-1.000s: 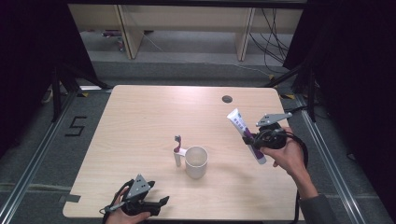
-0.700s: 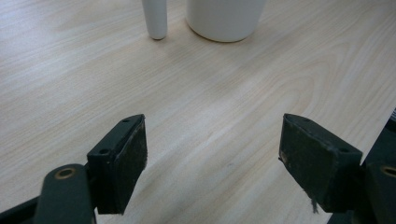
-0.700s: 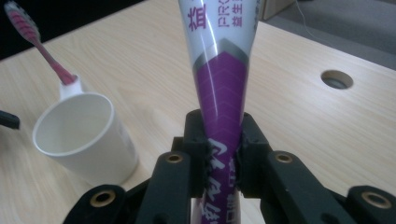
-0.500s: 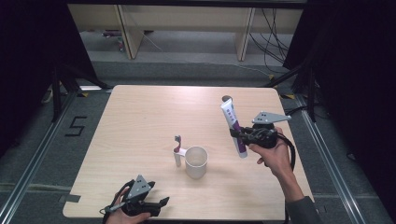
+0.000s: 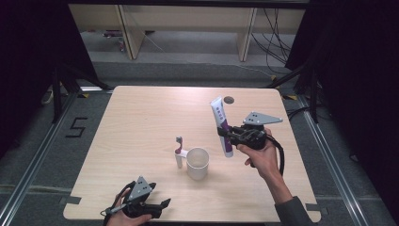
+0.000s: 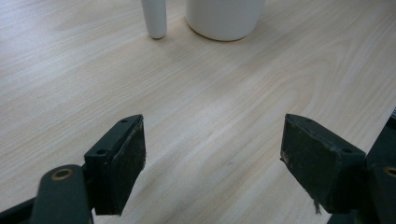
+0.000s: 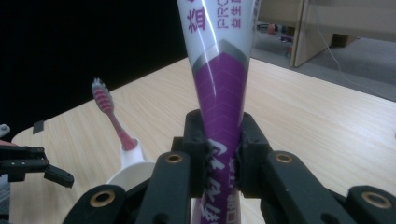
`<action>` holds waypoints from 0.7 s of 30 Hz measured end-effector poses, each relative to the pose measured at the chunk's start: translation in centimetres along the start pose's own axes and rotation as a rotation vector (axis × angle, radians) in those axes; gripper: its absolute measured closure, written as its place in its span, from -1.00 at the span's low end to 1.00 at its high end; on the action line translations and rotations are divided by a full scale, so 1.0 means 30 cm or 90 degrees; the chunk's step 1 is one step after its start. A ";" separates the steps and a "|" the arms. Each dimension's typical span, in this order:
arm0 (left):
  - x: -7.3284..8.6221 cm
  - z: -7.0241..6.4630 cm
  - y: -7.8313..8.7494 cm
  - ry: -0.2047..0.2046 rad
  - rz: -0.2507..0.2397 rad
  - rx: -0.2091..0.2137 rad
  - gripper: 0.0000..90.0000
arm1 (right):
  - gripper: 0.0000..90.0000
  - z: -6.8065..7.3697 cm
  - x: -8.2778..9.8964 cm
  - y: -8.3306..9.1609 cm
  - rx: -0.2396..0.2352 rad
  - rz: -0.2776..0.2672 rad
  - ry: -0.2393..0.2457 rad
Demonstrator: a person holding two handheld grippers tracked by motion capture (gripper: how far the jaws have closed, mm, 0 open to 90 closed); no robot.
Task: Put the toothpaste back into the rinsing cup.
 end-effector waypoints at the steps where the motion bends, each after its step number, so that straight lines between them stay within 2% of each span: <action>1: -0.001 0.000 -0.001 0.000 -0.004 0.001 -0.52 | 0.72 0.007 -0.002 -0.008 -0.007 -0.002 0.000; 2: -0.004 -0.004 -0.004 0.012 -0.012 0.001 -0.52 | 0.72 0.010 -0.007 -0.016 -0.002 -0.013 0.007; 3: -0.001 0.000 -0.001 -0.001 -0.001 0.001 -0.52 | 0.72 0.024 -0.009 -0.027 -0.018 -0.009 -0.003; 4: 0.000 0.000 0.000 -0.001 0.000 0.000 -0.51 | 0.72 0.026 -0.012 -0.035 -0.017 -0.010 0.007; 7: -0.002 -0.001 -0.001 -0.001 -0.002 0.004 -0.51 | 0.72 0.039 -0.017 -0.046 -0.025 -0.008 0.001; 8: -0.002 -0.001 -0.001 -0.002 -0.001 0.002 -0.51 | 0.72 0.041 -0.021 -0.054 -0.028 -0.014 0.012; 9: -0.003 -0.006 -0.005 0.010 -0.010 0.004 -0.51 | 0.72 0.053 -0.020 -0.057 -0.028 -0.006 -0.011; 10: 0.000 0.002 -0.001 -0.009 0.004 -0.001 -0.52 | 0.72 0.054 -0.025 -0.070 -0.035 -0.013 -0.003; 12: -0.003 -0.005 -0.003 0.004 -0.008 0.005 -0.51 | 0.72 0.064 -0.029 -0.083 -0.041 -0.011 -0.003; 15: 0.000 0.003 0.001 -0.006 0.002 -0.005 -0.51 | 0.72 0.078 -0.035 -0.103 -0.050 -0.019 0.001; 16: -0.001 0.000 0.003 -0.002 0.000 -0.003 -0.51 | 0.72 0.085 -0.035 -0.110 -0.050 -0.020 -0.006; 18: -0.006 -0.007 -0.002 0.014 -0.015 0.003 -0.51 | 0.72 0.094 -0.038 -0.122 -0.054 -0.022 0.006; 21: -0.002 -0.003 0.005 -0.003 -0.001 0.003 -0.51 | 0.72 0.112 -0.036 -0.146 -0.066 -0.019 0.001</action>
Point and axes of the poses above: each handheld gripper's, and its own axes: y roughly backward along the jaws, x roughly out of its underside, z roughly to its left, the point moved 5 cm from there along -y, roughly forward along the jaws, and after that the axes turned 1 degree about -x, right-handed, at the moved point
